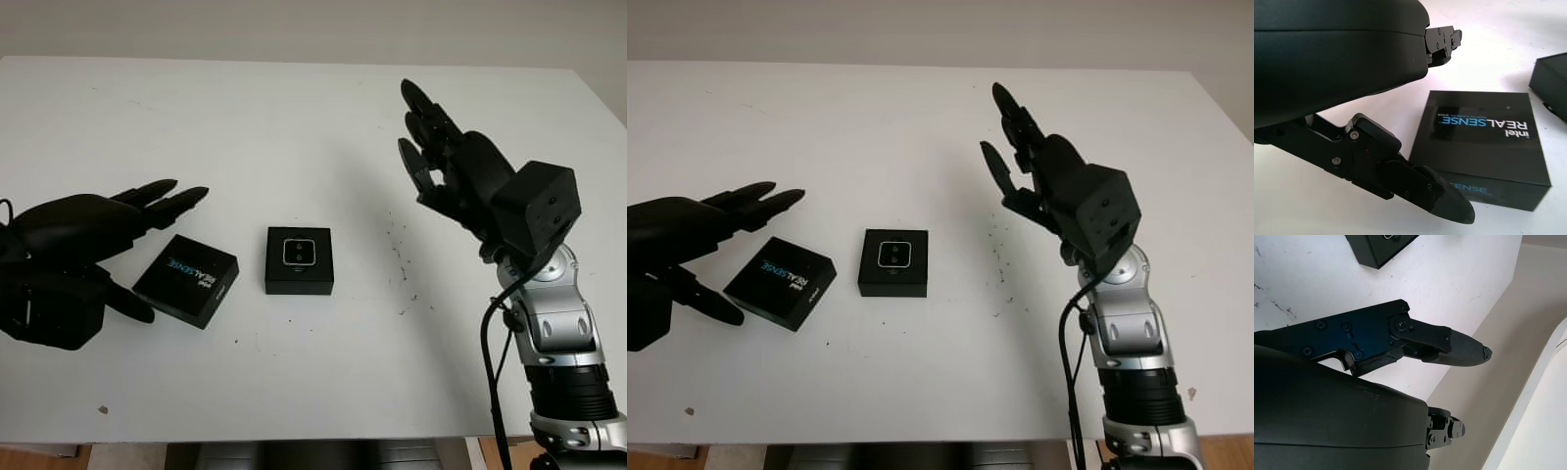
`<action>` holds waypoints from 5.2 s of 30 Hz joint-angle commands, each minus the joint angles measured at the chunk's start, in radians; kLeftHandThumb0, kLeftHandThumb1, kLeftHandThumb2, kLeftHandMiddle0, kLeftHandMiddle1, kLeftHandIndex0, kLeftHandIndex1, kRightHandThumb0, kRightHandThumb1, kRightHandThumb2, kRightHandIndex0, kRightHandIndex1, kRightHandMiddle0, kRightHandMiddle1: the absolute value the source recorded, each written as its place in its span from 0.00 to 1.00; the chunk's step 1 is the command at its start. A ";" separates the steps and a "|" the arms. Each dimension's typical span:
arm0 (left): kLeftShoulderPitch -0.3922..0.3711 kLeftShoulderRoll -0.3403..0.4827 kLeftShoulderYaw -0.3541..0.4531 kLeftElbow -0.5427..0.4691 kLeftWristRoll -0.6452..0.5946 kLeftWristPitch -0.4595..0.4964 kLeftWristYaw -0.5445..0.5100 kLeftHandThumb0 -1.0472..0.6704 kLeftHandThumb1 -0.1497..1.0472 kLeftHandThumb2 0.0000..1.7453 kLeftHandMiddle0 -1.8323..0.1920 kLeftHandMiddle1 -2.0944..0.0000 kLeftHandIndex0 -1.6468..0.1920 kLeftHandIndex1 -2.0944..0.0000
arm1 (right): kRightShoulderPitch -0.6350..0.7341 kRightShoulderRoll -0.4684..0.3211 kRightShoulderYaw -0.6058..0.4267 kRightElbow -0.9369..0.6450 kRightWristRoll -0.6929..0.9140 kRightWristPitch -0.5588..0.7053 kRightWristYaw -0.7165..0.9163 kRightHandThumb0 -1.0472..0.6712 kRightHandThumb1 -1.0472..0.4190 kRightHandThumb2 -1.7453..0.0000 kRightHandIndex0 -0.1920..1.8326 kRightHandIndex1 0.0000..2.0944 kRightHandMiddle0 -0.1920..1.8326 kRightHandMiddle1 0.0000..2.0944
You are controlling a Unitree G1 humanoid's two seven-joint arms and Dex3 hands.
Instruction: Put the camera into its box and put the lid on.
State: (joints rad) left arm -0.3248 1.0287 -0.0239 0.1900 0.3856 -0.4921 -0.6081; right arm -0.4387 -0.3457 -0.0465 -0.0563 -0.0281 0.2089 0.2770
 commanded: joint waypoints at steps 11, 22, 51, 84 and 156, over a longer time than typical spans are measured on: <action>0.020 -0.038 -0.058 0.004 -0.021 0.020 -0.044 0.21 0.78 0.02 0.99 0.97 0.99 0.99 | 0.007 -0.008 -0.007 -0.027 0.004 0.007 -0.006 0.25 0.00 0.63 0.09 0.03 0.09 0.03; 0.016 -0.065 -0.086 0.027 -0.012 0.048 -0.044 0.27 0.76 0.03 0.98 0.97 0.98 0.97 | 0.013 -0.006 -0.004 -0.034 -0.002 0.011 -0.017 0.25 0.00 0.65 0.10 0.03 0.10 0.03; 0.029 -0.143 -0.065 0.244 -0.015 -0.212 0.253 0.50 0.97 0.03 0.84 0.31 0.83 0.42 | 0.016 -0.010 -0.007 -0.039 -0.003 0.023 -0.017 0.24 0.00 0.66 0.10 0.03 0.10 0.03; 0.009 -0.346 0.057 -0.511 -0.223 0.774 0.197 0.44 1.00 0.05 0.81 0.14 0.82 0.26 | 0.033 0.005 0.026 -0.013 -0.020 -0.012 -0.016 0.23 0.00 0.66 0.11 0.03 0.11 0.03; -0.252 -0.507 -0.188 -0.347 -0.190 1.254 0.016 0.47 1.00 0.05 0.70 0.07 0.79 0.17 | 0.050 0.077 0.051 -0.043 -0.037 0.024 -0.078 0.23 0.00 0.67 0.10 0.02 0.10 0.02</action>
State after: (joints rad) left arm -0.5733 0.5130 -0.2151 -0.1584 0.2017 0.7507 -0.5850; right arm -0.3937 -0.2734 0.0090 -0.0871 -0.0687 0.2464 0.2030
